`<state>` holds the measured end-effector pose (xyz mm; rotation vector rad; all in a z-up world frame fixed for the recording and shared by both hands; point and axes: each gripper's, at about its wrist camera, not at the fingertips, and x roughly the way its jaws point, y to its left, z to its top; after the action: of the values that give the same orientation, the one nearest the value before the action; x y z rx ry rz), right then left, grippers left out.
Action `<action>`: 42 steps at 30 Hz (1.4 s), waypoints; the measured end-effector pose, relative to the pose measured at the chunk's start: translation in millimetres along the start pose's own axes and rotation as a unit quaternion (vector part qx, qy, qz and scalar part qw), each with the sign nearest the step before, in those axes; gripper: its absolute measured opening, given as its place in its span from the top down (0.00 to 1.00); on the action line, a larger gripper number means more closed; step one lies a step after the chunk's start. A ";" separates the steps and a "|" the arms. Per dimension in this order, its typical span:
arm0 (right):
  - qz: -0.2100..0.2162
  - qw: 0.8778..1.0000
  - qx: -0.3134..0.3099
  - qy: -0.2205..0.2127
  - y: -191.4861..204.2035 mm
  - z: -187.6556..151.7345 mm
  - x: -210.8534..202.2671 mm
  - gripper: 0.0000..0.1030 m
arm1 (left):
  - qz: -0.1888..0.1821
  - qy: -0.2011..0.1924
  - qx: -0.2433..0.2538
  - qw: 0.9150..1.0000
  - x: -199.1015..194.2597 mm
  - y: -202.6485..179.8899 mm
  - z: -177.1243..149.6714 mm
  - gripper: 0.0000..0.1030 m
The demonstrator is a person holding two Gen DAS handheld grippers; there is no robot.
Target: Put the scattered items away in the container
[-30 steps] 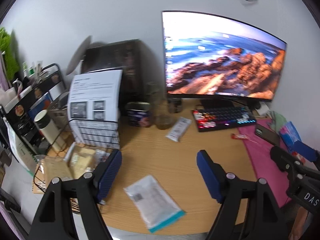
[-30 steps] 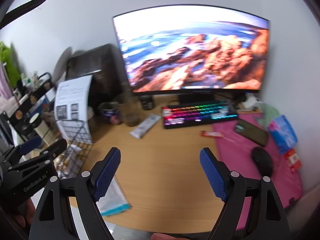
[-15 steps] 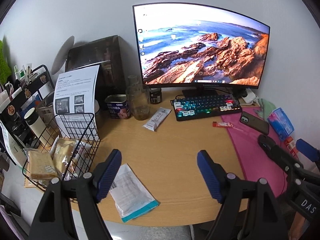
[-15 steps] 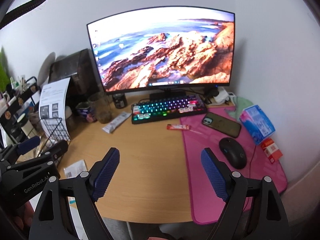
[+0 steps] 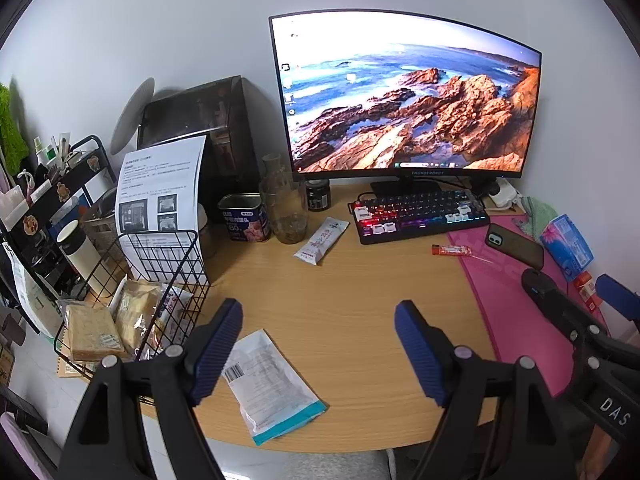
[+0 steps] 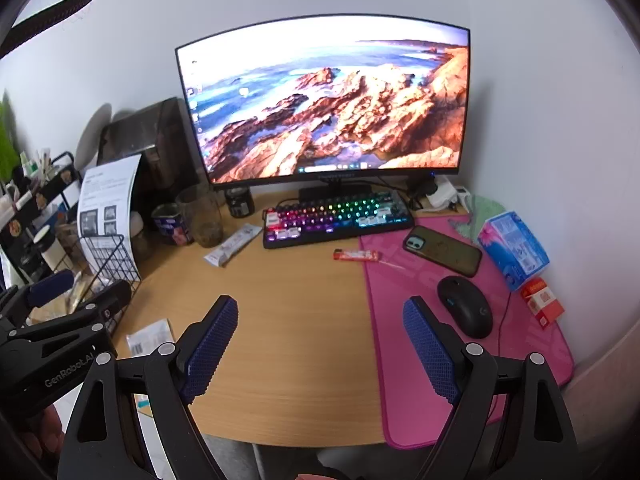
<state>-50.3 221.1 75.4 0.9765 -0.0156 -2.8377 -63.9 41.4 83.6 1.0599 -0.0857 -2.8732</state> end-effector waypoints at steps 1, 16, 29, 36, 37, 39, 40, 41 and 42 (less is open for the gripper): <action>0.000 1.000 0.000 0.000 -0.1 0.0 0.0 0.17 | 0.000 0.000 0.000 1.000 0.1 -0.2 -0.2 0.21; 0.003 1.000 0.001 -0.001 -3.0 -0.4 -1.4 0.17 | 0.005 0.001 0.002 1.000 -1.6 -0.8 -0.5 0.21; 0.003 1.000 -0.005 0.000 3.4 -0.8 -1.5 0.17 | 0.001 0.002 0.000 1.000 -1.3 2.1 -2.7 0.21; 0.006 1.000 -0.014 0.009 8.6 -2.4 1.8 0.17 | 0.000 0.009 0.001 1.000 0.6 5.7 -6.4 0.21; 0.007 1.000 -0.016 0.013 9.4 -3.5 3.0 0.17 | 0.000 0.011 0.001 1.000 1.5 6.2 -7.3 0.21; 0.009 0.999 -0.023 0.024 12.0 -6.2 6.9 0.17 | -0.001 0.015 0.000 1.000 3.7 7.2 -9.6 0.21; 0.009 0.999 -0.025 0.026 12.9 -7.8 8.5 0.17 | -0.002 0.018 -0.001 1.000 4.9 7.8 -11.2 0.21; 0.009 0.999 -0.028 0.029 14.2 -9.4 10.2 0.17 | -0.002 0.020 -0.001 1.000 5.8 8.2 -11.8 0.21; 0.009 0.999 -0.028 0.032 14.6 -10.7 11.5 0.17 | -0.004 0.024 -0.001 1.000 6.9 8.6 -13.3 0.21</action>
<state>-50.9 205.5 60.7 1.0479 0.0619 -2.7731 -60.0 31.9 69.8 1.1298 -0.0748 -2.8528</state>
